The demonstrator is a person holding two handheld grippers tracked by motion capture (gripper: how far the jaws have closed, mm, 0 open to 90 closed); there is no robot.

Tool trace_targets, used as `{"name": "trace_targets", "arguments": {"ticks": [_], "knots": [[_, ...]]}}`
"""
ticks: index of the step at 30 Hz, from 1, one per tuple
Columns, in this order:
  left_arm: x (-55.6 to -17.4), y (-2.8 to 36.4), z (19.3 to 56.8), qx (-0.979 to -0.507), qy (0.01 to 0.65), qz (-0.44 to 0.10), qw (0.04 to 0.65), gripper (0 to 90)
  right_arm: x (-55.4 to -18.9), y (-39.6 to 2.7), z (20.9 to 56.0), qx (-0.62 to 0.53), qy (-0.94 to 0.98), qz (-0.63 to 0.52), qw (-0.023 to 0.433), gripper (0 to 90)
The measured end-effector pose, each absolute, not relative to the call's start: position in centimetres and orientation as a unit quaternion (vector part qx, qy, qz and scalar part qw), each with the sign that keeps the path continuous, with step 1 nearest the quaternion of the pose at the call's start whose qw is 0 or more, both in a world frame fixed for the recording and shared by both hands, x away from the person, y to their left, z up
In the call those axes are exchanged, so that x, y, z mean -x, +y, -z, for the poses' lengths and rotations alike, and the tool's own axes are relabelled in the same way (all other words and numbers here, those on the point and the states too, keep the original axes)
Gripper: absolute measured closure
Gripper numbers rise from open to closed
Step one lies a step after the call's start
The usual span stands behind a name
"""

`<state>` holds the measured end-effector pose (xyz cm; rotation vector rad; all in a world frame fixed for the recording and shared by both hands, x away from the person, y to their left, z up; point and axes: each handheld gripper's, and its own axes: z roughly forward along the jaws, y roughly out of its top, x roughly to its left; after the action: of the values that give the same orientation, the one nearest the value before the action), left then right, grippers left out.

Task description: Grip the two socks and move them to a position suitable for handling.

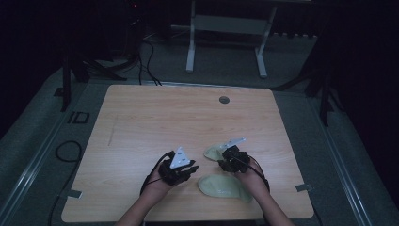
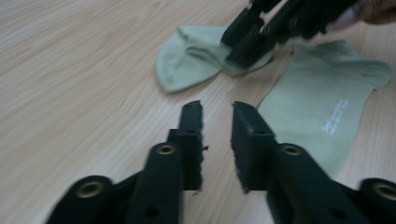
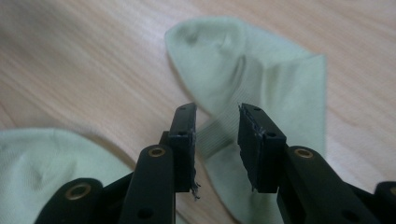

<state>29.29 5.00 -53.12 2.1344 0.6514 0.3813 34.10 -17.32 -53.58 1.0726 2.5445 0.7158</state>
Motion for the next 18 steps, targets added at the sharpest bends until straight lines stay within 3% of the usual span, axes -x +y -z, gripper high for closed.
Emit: {"name": "trace_targets", "arguments": {"ticks": [7,10,13,18], "knots": [[-32.7,1.5,53.7,-0.863,0.259,-0.143,0.41,87.6,-34.1,-17.6,54.6,-0.371,0.886,-0.24,0.142,68.0],[-33.6,0.7,54.0,-0.863,0.264,-0.146,0.405,87.9,-34.1,-17.6,54.6,-0.371,0.886,-0.24,0.142,71.3],[-35.2,-0.4,54.5,-0.867,0.267,-0.149,0.393,89.1,-34.1,-18.0,54.6,-0.374,0.884,-0.242,0.143,82.8],[-36.7,-1.5,55.0,-0.867,0.273,-0.149,0.391,89.1,-34.1,-18.2,54.6,-0.371,0.885,-0.245,0.139,84.8]]}}
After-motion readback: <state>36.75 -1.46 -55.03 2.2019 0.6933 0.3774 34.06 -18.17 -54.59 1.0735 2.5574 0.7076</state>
